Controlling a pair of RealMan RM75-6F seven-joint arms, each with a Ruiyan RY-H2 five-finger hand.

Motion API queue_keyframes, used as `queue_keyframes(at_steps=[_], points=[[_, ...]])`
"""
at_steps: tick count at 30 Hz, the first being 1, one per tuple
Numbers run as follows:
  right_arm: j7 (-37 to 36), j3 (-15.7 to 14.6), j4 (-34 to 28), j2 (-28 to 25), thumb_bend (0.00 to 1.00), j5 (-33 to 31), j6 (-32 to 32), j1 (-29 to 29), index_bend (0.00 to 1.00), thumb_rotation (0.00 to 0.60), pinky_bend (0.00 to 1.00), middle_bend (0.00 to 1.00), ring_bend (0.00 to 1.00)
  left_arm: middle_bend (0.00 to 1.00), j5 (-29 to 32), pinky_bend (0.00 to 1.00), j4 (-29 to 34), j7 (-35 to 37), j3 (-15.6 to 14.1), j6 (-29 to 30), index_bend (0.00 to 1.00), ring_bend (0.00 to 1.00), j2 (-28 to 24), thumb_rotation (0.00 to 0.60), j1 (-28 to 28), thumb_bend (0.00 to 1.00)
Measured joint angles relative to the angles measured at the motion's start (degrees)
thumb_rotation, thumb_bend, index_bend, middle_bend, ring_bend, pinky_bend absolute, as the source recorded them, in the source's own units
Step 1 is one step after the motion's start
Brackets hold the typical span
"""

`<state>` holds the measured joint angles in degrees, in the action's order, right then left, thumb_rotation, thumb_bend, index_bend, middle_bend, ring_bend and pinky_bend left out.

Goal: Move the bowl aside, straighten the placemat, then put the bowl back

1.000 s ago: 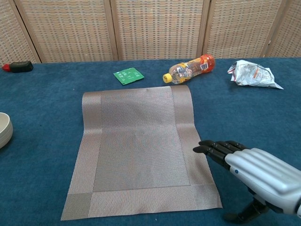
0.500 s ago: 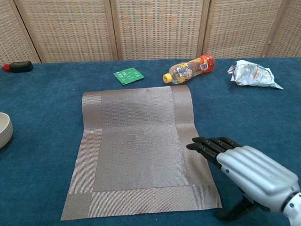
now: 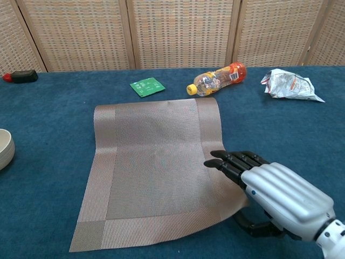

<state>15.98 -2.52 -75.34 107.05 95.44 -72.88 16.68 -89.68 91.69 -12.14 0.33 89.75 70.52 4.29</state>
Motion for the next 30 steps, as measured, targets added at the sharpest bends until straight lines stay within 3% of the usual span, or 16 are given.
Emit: queue_keyframes(at_steps=[5, 8, 12, 19, 30], points=[[-1.16, -0.36, 0.14, 0.00, 0.63, 0.20, -0.30, 0.00, 0.16, 0.600, 0.00, 0.00, 0.00, 0.00, -0.02, 0.00, 0.07, -0.02, 0.07, -0.09, 0.00, 0.00, 0.00, 0.600, -0.05, 0.13], [-2.09, -0.48, 0.16, -0.11, 0.54, 0.01, 0.02, 0.16, 0.25, 0.600, 0.00, 0.00, 0.00, 0.00, 0.00, 0.00, 0.09, 0.12, 0.13, -0.17, 0.00, 0.00, -0.01, 0.600, -0.08, 0.13], [-3.11, -0.60, 1.04, 0.18, 0.50, 0.17, -0.17, 0.32, 0.36, 0.600, 0.00, 0.01, 0.00, 0.00, 0.04, 0.00, 0.00, 0.22, 0.17, -0.43, 0.00, 0.00, 0.08, 0.600, -0.07, 0.13], [-4.86, -0.45, 3.25, 1.50, 0.49, 0.62, -1.57, 0.28, 0.54, 0.600, 0.00, 0.11, 0.00, 0.00, 0.06, 0.00, -0.17, 0.31, 0.24, -0.70, 0.00, 0.00, 0.23, 0.600, -0.05, 0.13], [-6.16, -0.73, 4.85, 2.45, 0.58, 1.03, -2.61, 0.23, 0.57, 0.600, 0.00, 0.12, 0.00, 0.00, 0.07, 0.00, -0.22, 0.57, 0.34, -0.98, 0.00, 0.00, 0.33, 0.600, -0.06, 0.13]])
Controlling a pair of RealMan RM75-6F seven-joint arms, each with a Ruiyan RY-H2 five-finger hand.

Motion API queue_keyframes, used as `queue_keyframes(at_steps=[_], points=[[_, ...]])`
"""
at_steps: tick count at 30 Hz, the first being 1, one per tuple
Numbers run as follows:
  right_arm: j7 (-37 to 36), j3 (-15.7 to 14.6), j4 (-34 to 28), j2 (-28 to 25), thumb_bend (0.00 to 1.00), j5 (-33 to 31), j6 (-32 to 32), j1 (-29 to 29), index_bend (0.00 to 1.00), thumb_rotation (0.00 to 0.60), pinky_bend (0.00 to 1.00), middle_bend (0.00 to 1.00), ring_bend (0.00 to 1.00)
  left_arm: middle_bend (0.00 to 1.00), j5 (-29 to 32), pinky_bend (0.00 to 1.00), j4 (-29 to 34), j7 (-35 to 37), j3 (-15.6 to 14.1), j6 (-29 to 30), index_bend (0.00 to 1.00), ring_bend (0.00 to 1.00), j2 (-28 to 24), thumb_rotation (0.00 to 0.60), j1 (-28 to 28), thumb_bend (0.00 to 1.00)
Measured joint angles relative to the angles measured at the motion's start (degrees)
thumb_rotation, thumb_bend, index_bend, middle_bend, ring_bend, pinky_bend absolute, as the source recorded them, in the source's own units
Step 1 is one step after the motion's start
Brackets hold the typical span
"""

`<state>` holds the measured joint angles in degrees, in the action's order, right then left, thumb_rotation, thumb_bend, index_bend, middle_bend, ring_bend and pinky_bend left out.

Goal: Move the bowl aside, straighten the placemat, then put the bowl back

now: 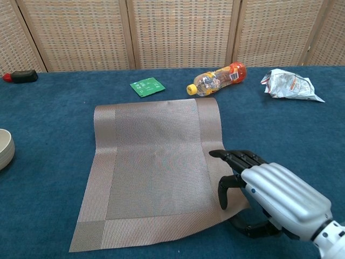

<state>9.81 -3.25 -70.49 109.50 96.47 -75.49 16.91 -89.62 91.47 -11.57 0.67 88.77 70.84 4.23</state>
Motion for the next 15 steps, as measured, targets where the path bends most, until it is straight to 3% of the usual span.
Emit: queue_keyframes(at_steps=[15], points=[[0.16, -0.34, -1.06, -1.06, 0.58, 0.37, -0.51, 0.17, 0.67, 0.600, 0.00, 0.20, 0.01, 0.00, -0.28, 0.00, 0.15, -0.05, 0.05, 0.00, 0.00, 0.00, 0.01, 0.600, -0.11, 0.13]])
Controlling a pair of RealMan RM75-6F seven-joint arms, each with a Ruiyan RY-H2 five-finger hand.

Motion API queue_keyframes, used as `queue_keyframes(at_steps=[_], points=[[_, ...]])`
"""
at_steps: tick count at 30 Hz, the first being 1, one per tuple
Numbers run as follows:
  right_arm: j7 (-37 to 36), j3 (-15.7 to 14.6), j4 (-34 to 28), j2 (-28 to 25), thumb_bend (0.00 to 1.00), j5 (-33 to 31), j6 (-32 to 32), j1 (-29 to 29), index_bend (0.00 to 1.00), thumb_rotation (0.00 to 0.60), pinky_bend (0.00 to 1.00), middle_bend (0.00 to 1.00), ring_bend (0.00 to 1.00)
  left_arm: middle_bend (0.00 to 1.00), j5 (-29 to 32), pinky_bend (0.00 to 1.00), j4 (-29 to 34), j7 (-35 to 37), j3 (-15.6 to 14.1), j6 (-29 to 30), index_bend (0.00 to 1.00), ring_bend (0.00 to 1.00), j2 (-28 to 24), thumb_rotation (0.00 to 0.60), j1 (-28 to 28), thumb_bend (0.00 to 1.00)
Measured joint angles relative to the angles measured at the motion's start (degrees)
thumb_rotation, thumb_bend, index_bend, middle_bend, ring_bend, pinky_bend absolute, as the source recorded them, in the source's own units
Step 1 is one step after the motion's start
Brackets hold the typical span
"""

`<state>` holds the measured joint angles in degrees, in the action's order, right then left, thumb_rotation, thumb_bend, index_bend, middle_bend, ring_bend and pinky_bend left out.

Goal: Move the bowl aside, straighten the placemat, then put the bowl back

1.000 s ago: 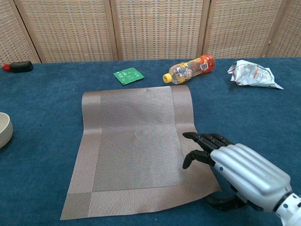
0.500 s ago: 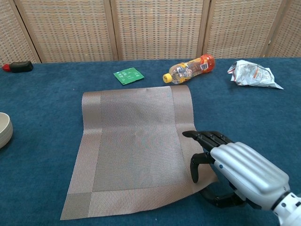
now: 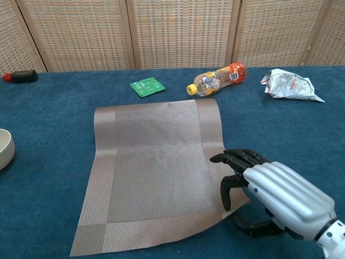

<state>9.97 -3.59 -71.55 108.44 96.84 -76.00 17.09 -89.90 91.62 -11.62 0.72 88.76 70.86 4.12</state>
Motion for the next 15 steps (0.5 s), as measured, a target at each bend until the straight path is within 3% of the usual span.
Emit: queue_keyframes(at_steps=[8, 15], points=[[0.38, -0.34, -1.78, -1.95, 0.58, 1.02, -1.64, -0.23, 0.67, 0.600, 0.00, 0.20, 0.01, 0.00, 0.04, 0.00, -0.02, 0.29, 0.13, 0.08, 0.00, 0.00, -0.06, 0.600, -0.07, 0.13], [1.23, -0.89, -5.30, -6.83, 0.57, 1.01, -3.29, -1.36, 0.68, 0.600, 0.00, 0.20, 0.01, 0.00, -0.10, 0.00, 0.10, 0.38, 0.10, -0.01, 0.00, 0.00, -0.15, 0.600, -0.07, 0.13]])
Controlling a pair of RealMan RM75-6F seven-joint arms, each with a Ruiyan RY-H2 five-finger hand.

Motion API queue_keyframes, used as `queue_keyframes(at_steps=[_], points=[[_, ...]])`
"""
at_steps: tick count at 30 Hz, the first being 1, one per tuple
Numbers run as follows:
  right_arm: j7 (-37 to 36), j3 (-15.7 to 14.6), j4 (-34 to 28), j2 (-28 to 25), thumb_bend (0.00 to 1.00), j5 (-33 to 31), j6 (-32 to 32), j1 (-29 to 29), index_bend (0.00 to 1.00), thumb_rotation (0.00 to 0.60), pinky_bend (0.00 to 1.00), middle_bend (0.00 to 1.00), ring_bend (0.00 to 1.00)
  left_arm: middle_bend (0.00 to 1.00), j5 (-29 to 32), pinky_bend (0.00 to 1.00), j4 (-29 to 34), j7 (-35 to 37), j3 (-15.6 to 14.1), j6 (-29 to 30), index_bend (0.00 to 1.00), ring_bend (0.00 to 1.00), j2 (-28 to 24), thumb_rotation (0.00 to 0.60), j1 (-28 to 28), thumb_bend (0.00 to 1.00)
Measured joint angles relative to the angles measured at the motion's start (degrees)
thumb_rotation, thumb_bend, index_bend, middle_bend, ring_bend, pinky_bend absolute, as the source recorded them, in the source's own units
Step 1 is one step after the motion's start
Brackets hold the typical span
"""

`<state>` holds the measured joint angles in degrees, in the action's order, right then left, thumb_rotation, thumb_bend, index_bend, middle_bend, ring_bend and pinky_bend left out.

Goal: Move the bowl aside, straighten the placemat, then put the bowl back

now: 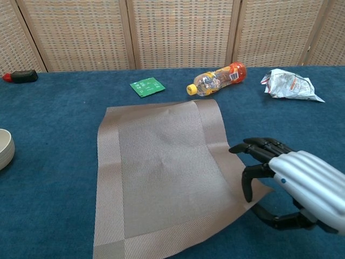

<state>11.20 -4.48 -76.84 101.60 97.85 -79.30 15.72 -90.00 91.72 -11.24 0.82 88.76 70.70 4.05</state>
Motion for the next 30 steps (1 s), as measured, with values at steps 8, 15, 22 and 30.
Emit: queue_keyframes(at_steps=[8, 15, 22, 30], points=[[0.30, 0.35, -1.57, -6.73, 0.57, -1.45, -1.73, -1.48, 0.69, 0.600, 0.00, 0.20, 0.01, 0.00, -0.13, 0.00, 0.16, -0.22, -0.02, 0.04, 0.00, 0.00, -0.03, 0.600, -0.06, 0.13], [-0.25, 3.89, -0.65, -10.88, 0.56, -5.52, -0.06, -0.76, 0.69, 0.600, 0.00, 0.20, 0.01, 0.00, -0.20, 0.00, 0.05, -0.61, -0.08, -0.24, 0.00, 0.00, 0.13, 0.600, 0.02, 0.13], [1.58, 9.89, 1.42, -12.58, 0.56, -10.70, 5.38, 3.54, 0.70, 0.600, 0.00, 0.21, 0.02, 0.00, -0.08, 0.00, -0.14, -1.53, -0.12, -0.80, 0.00, 0.00, 0.61, 0.600, 0.23, 0.13], [7.50, 15.75, 3.90, -13.52, 0.55, -16.08, 10.18, 8.29, 0.70, 0.600, 0.00, 0.22, 0.03, 0.00, 0.40, 0.00, -0.62, -1.33, 0.08, -1.11, 0.00, 0.00, 0.76, 0.600, 0.33, 0.13]])
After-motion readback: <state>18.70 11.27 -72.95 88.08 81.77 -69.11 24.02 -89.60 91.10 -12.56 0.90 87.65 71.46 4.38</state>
